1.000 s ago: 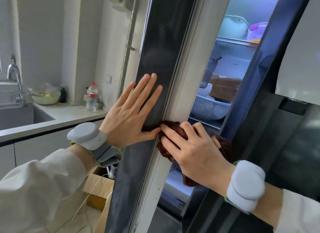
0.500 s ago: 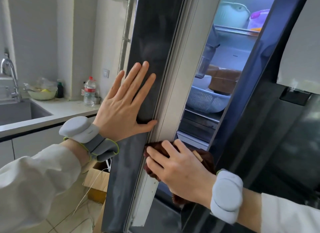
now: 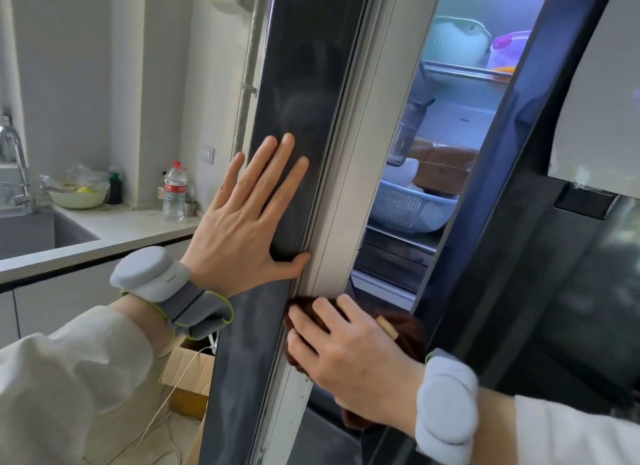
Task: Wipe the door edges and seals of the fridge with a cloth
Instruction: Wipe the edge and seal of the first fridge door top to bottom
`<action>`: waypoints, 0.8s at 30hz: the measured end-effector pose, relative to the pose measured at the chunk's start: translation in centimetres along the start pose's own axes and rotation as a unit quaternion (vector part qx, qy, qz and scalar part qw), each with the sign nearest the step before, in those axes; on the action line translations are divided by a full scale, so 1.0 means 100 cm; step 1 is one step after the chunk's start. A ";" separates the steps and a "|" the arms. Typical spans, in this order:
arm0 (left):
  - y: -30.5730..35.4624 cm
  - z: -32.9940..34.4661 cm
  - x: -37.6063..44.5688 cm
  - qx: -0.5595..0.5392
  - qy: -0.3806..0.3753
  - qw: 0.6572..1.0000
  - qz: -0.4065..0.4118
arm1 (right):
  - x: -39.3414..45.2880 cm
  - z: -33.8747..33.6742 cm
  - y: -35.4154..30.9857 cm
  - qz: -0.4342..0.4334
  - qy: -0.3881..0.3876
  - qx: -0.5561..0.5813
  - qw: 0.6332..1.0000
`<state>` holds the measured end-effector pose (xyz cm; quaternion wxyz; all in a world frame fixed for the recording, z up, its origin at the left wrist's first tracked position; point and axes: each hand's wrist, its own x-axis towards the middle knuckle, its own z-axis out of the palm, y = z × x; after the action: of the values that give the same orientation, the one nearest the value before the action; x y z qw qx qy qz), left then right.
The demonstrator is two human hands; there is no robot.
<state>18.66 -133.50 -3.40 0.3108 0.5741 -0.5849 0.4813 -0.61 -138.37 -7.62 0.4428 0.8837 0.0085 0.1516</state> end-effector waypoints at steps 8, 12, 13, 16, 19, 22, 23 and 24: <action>0.001 -0.001 0.000 -0.017 -0.007 1.000 0.011 | 0.003 -0.014 0.023 0.043 0.021 0.009 0.999; 0.000 -0.001 -0.001 -0.017 -0.004 1.000 0.015 | 0.004 -0.010 0.020 0.059 0.036 -0.011 0.998; 0.000 -0.001 0.000 -0.019 -0.002 1.000 0.017 | 0.004 -0.009 0.019 0.064 0.035 -0.016 0.997; -0.001 -0.001 0.000 -0.030 -0.007 0.999 0.020 | 0.000 -0.004 0.011 0.059 0.029 -0.019 0.998; -0.002 -0.003 0.001 -0.033 -0.015 0.999 0.031 | -0.008 0.004 -0.007 0.034 0.007 -0.011 0.999; -0.003 -0.004 0.001 -0.028 -0.022 0.999 0.039 | -0.011 0.007 -0.015 0.027 -0.020 0.010 0.999; -0.002 -0.005 0.001 -0.027 -0.023 0.998 0.042 | -0.011 0.005 -0.013 0.029 -0.018 0.019 0.999; -0.001 -0.005 0.002 -0.027 -0.023 0.998 0.046 | -0.010 0.001 -0.010 0.032 -0.014 0.024 0.999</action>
<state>18.67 -133.06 -3.03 0.2904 0.5489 -0.6304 0.4658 -1.44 -138.02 -8.71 0.4165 0.8958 -0.0225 0.1536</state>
